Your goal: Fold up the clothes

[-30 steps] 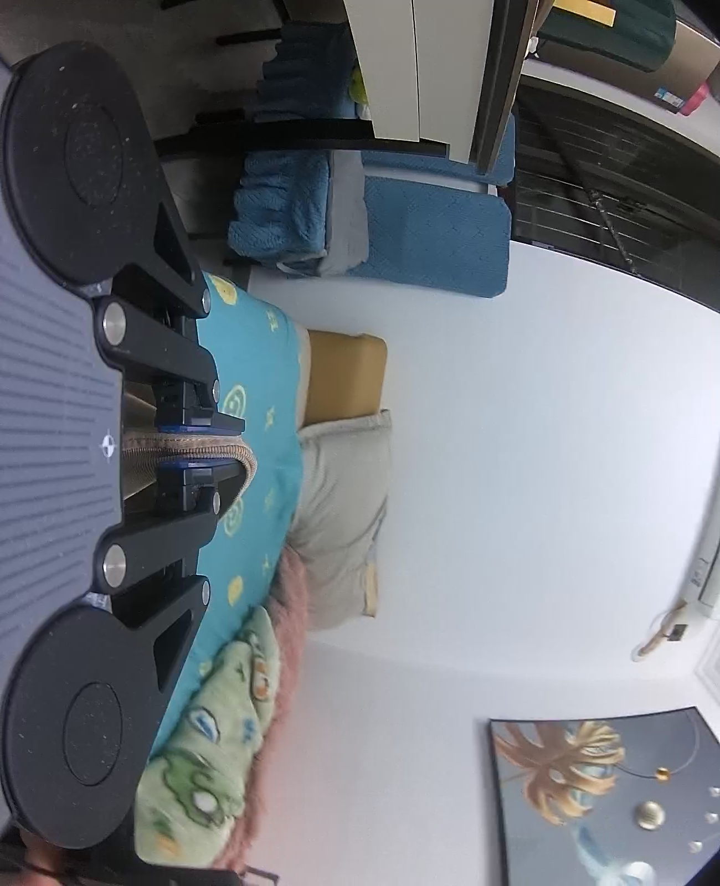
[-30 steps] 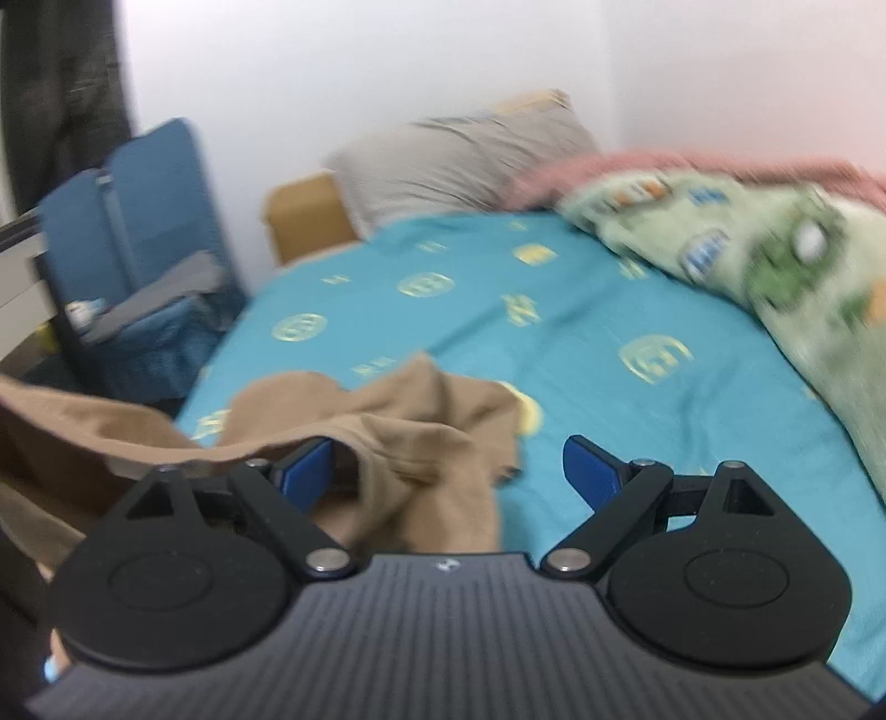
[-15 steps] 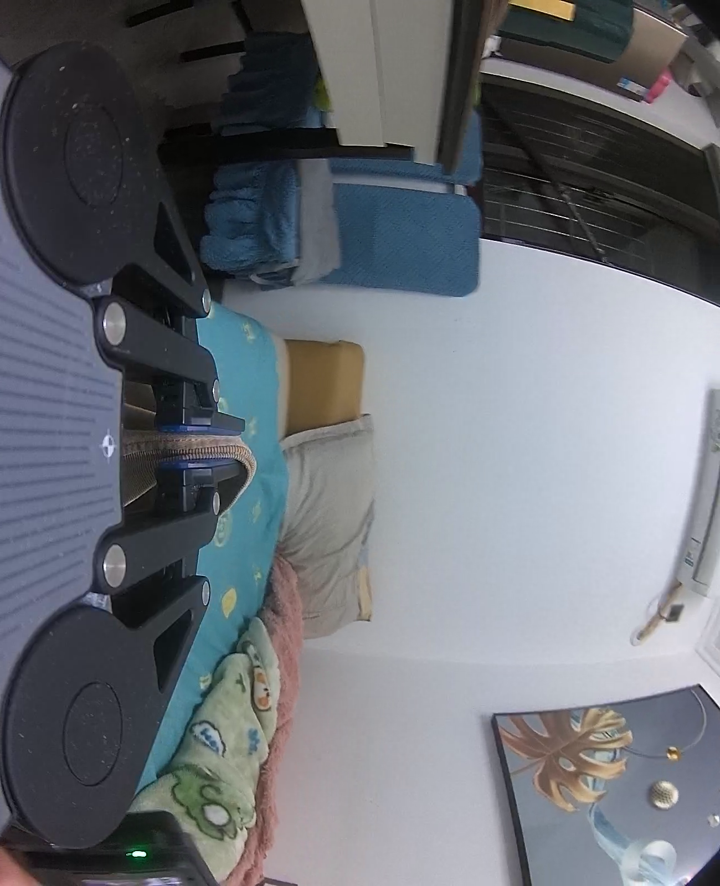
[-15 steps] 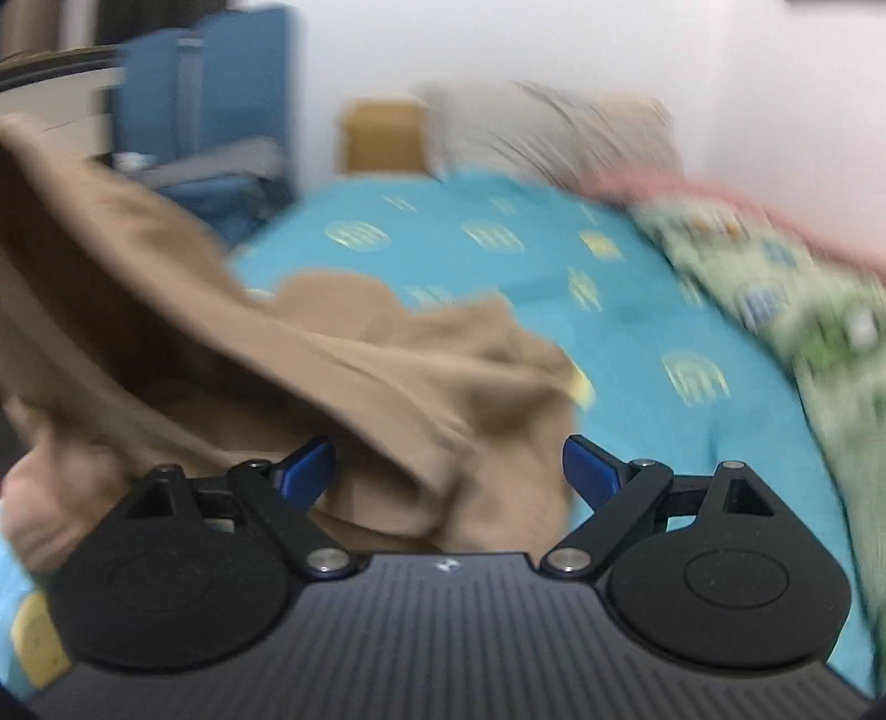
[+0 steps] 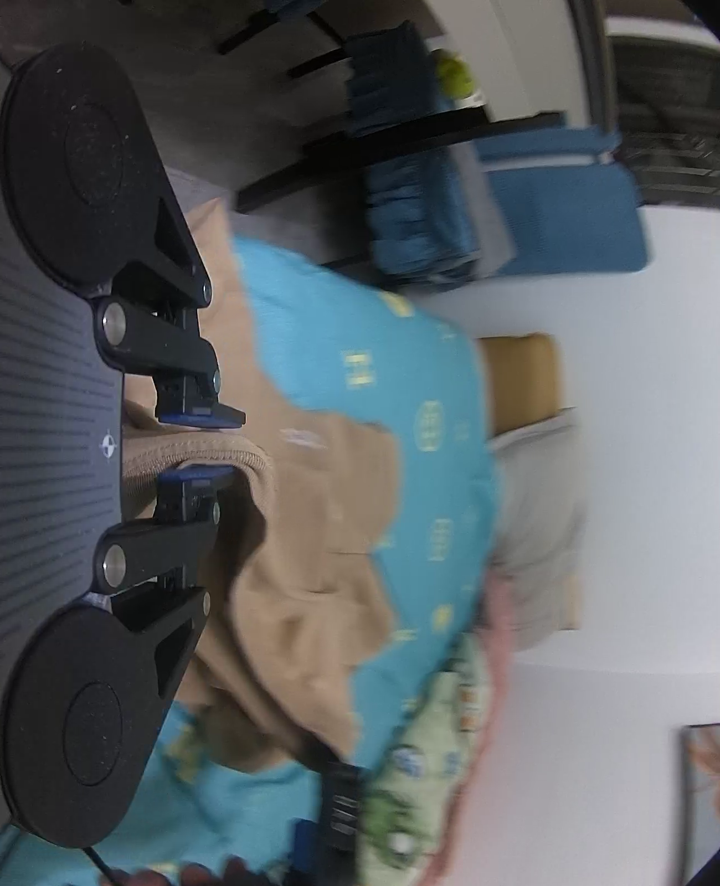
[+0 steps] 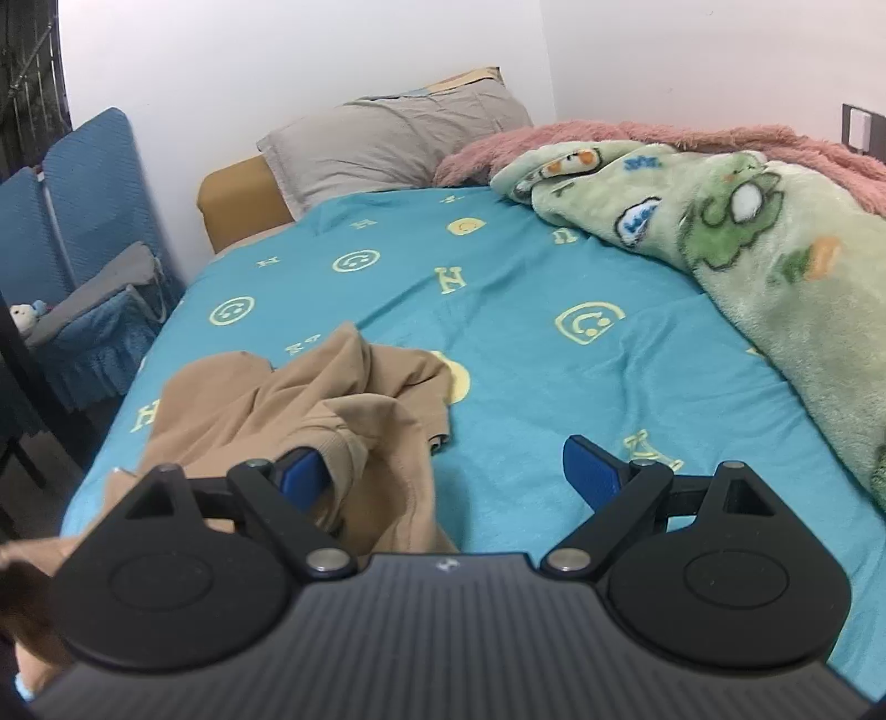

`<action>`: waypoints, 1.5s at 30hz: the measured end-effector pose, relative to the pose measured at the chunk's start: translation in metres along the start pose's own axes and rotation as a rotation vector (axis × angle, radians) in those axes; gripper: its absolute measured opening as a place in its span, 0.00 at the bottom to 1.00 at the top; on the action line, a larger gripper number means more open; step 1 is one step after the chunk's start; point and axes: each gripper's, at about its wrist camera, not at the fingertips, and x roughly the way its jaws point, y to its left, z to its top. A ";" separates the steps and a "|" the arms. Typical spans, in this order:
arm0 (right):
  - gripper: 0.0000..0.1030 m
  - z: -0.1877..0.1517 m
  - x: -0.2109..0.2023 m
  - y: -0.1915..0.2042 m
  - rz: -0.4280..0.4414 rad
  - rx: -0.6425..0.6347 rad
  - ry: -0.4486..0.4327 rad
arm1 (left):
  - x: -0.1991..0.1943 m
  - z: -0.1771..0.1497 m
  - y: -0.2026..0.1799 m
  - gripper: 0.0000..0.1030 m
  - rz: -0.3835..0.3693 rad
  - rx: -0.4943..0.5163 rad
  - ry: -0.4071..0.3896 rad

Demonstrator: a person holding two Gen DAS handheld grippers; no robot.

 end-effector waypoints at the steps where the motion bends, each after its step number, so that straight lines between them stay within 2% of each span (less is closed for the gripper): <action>1: 0.88 0.000 0.002 -0.001 0.001 0.006 0.008 | 0.006 -0.003 0.000 0.17 0.003 0.010 0.027; 2: 0.88 -0.001 0.002 -0.001 0.002 0.011 0.014 | 0.010 -0.005 -0.001 0.21 0.013 0.025 0.044; 3: 0.88 -0.001 0.002 -0.001 0.002 0.015 0.021 | 0.014 -0.007 -0.002 0.31 0.027 0.041 0.060; 5: 0.88 -0.002 0.004 -0.002 0.004 0.017 0.030 | 0.021 -0.010 -0.006 0.38 0.070 0.078 0.067; 11: 0.88 -0.007 0.010 -0.001 -0.028 -0.014 0.059 | 0.039 -0.011 -0.014 0.39 0.155 0.100 0.075; 17: 0.88 -0.015 0.015 -0.010 -0.042 0.002 0.116 | 0.025 0.000 0.008 0.42 0.220 -0.064 -0.014; 18: 0.88 -0.015 0.014 -0.011 -0.044 0.003 0.112 | 0.019 0.002 0.012 0.45 0.232 -0.088 -0.037; 21: 0.88 -0.016 0.008 -0.011 -0.052 -0.005 0.080 | 0.003 0.008 0.020 0.55 0.263 -0.147 -0.091; 25: 0.88 -0.003 -0.021 -0.005 -0.027 -0.011 -0.055 | -0.030 0.014 0.021 0.57 0.282 -0.191 -0.189; 29: 0.88 0.004 -0.064 -0.012 0.019 0.055 -0.152 | -0.077 0.019 0.022 0.63 0.289 -0.243 -0.308; 34: 0.88 0.006 -0.113 -0.010 0.057 0.104 -0.241 | -0.126 0.038 0.032 0.63 0.289 -0.296 -0.356; 39: 0.88 0.025 -0.160 -0.009 0.079 0.124 -0.347 | -0.179 0.062 0.030 0.63 0.274 -0.280 -0.433; 45: 0.88 0.065 -0.216 -0.013 0.163 0.160 -0.423 | -0.241 0.105 0.021 0.63 0.293 -0.222 -0.525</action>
